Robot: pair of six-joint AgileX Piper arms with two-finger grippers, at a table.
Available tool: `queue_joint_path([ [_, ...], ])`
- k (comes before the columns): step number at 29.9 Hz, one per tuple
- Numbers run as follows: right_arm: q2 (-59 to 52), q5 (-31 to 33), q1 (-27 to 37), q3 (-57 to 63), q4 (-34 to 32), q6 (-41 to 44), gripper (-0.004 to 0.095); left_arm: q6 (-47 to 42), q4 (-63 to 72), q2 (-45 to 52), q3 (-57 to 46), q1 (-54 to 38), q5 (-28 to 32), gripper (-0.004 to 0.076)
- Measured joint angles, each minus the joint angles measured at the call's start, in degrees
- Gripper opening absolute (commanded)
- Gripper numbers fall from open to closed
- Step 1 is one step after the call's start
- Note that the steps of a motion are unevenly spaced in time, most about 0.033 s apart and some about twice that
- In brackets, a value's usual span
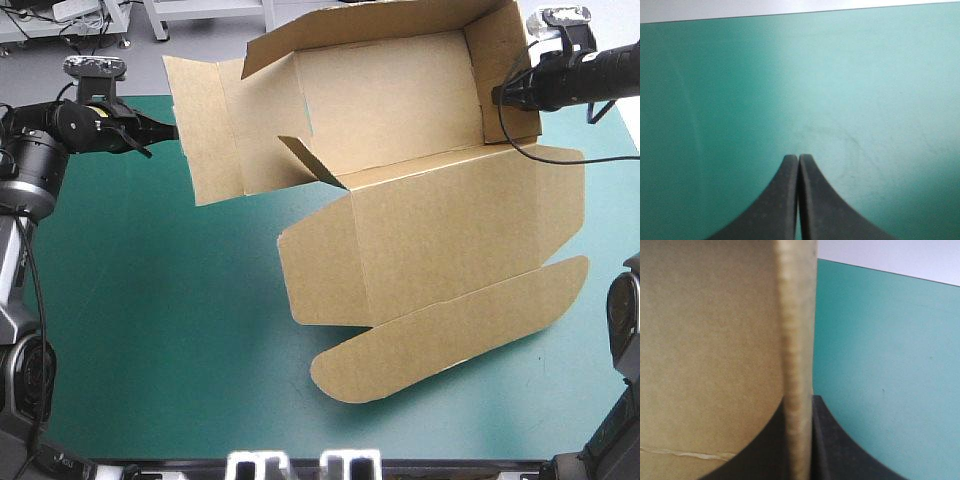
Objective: Fold the box
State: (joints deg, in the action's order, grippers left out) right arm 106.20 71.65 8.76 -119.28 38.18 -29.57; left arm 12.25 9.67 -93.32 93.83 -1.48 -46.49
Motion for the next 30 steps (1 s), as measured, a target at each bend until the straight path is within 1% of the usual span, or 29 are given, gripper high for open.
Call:
queue_joint_path([
  [3,0.0,0.0,0.0,0.0,3.58,-1.23,-0.0019,6.15,8.75,-2.22,0.0,0.0,-0.32,-0.0008],
  [5,0.0,0.0,0.0,0.0,4.85,-1.57,-0.0019,12.17,16.35,-3.61,0.0,0.0,-1.29,-0.0008],
  [11,0.0,0.0,-0.2,0.0,3.77,-1.81,-0.0019,31.73,41.69,-5.04,0.0,0.0,-6.64,-0.0008],
  [14,0.0,0.0,-0.97,0.46,3.32,-2.37,-0.0018,38.84,51.63,-5.04,0.0,0.0,-11.48,-0.0008],
  [16,0.4,0.0,-1.74,0.51,3.25,-2.48,-0.0017,41.13,54.85,-5.04,0.0,0.0,-14.9,-0.0008],
  [21,2.03,-1.19,-4.43,0.57,1.49,-1.44,-0.0017,42.83,57.37,-5.04,0.0,0.0,-21.61,-0.0001],
  [24,2.51,-2.93,-6.06,0.57,-0.83,-0.43,-0.0017,43.96,58.87,-5.04,0.0,0.0,-22.77,0.0048],
  [28,2.51,-4.99,-7.88,0.63,-2.95,0.99,-0.0017,44.84,62.74,-5.04,0.0,0.0,-22.9,0.0128],
  [30,2.51,-6.12,-8.76,0.63,-4.01,1.7,-0.0017,45.28,64.97,-5.04,0.0,0.0,-22.9,0.0155],
])
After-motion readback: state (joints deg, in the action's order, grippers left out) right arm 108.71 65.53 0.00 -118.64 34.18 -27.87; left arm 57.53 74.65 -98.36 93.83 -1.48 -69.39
